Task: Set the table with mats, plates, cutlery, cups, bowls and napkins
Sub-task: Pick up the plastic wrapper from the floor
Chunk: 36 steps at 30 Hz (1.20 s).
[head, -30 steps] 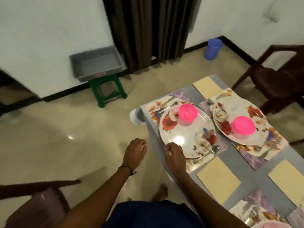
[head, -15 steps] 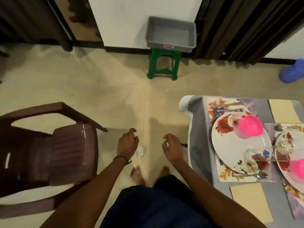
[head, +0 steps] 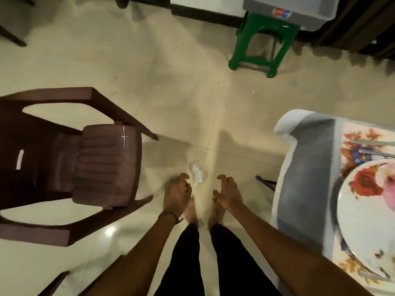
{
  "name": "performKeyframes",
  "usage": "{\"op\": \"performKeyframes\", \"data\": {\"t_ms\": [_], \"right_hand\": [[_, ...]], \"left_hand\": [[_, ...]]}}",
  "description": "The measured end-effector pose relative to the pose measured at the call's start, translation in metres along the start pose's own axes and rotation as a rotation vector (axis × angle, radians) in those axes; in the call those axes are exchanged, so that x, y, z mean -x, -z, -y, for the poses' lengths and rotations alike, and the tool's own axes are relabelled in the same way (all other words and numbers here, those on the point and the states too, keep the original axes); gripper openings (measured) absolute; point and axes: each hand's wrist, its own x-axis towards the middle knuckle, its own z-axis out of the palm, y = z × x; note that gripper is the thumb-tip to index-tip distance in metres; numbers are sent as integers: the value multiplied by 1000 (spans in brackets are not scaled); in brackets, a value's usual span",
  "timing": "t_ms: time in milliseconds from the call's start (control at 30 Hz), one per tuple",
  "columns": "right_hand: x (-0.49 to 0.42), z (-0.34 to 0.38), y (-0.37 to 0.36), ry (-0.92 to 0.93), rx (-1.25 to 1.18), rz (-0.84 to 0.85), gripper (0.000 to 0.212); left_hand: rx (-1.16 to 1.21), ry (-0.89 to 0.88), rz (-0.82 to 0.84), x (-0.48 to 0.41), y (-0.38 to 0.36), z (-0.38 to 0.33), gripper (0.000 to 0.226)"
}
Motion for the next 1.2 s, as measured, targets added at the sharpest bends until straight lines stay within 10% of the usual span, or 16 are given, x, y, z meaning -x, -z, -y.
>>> {"op": "performKeyframes", "data": {"t_ms": [367,767,1200], "right_hand": [[-231,-47,-160,94,106,18,76],[-380,-95,-341,152,246,110,68],[-198,-30,-119,103,-53,-154,54]], "left_hand": [[-282,-89,160,-140,-190,125,62],[-311,-141,169,-201,-338,232,60],[-199,-147,220,-132,-171,82,63]]}}
